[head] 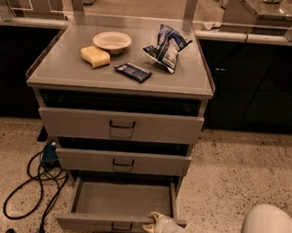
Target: Open bottom drawer
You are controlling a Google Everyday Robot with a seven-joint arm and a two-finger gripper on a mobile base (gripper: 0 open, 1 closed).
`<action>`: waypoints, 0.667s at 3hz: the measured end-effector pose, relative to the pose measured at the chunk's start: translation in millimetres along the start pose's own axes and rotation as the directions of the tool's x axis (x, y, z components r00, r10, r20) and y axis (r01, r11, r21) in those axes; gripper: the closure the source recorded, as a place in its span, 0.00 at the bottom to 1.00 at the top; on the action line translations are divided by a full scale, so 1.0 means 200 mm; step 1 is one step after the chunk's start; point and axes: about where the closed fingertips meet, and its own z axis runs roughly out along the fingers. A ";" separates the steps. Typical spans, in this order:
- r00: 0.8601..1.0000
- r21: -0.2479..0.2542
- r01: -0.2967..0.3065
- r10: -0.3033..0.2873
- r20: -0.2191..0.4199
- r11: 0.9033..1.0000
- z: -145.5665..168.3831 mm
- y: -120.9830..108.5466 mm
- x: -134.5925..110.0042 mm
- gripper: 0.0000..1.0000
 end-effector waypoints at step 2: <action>1.000 0.000 0.000 0.000 0.000 1.000 0.00 0.00 0.00 0.36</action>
Offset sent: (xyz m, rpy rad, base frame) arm 0.0000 0.0000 0.0000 0.0000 0.0000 0.0000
